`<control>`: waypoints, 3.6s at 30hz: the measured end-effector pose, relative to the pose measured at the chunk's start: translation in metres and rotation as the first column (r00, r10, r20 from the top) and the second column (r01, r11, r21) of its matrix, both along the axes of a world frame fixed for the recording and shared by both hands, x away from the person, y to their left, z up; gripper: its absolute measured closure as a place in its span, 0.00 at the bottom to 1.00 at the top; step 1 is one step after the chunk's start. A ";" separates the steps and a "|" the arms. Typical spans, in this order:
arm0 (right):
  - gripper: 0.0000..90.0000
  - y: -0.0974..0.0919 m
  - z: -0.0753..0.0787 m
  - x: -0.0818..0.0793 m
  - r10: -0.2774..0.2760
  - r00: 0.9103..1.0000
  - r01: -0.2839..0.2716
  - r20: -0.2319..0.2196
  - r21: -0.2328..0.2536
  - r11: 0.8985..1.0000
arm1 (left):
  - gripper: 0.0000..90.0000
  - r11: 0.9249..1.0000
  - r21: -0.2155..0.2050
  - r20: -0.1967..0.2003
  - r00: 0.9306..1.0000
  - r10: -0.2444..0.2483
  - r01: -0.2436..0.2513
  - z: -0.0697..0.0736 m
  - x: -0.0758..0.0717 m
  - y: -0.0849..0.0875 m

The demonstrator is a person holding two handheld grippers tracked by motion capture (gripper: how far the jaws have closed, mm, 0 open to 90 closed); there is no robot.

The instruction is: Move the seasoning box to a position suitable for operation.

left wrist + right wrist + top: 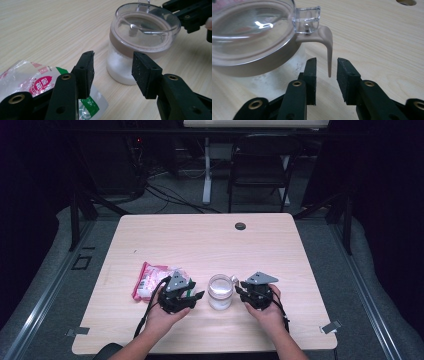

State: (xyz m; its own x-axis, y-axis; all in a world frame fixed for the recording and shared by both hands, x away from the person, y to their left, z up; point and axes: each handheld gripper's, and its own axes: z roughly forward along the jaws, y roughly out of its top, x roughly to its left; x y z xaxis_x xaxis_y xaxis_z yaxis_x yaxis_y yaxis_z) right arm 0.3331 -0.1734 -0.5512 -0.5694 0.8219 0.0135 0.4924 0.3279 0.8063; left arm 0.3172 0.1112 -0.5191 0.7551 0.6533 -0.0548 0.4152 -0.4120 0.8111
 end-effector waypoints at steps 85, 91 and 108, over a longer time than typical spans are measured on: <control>0.88 0.003 -0.004 0.005 0.065 0.997 -0.066 -0.043 -0.013 0.998 | 0.47 0.999 -0.017 0.029 0.999 -0.042 0.043 -0.010 -0.014 -0.014; 0.88 0.008 -0.002 0.000 0.055 0.998 -0.058 -0.037 -0.063 0.996 | 0.47 1.000 -0.004 0.032 0.999 -0.017 0.017 -0.010 -0.012 -0.012; 0.83 0.004 0.002 -0.013 0.052 0.998 -0.054 -0.033 -0.051 0.997 | 0.50 1.000 -0.019 0.009 1.000 0.014 -0.014 -0.012 -0.001 -0.006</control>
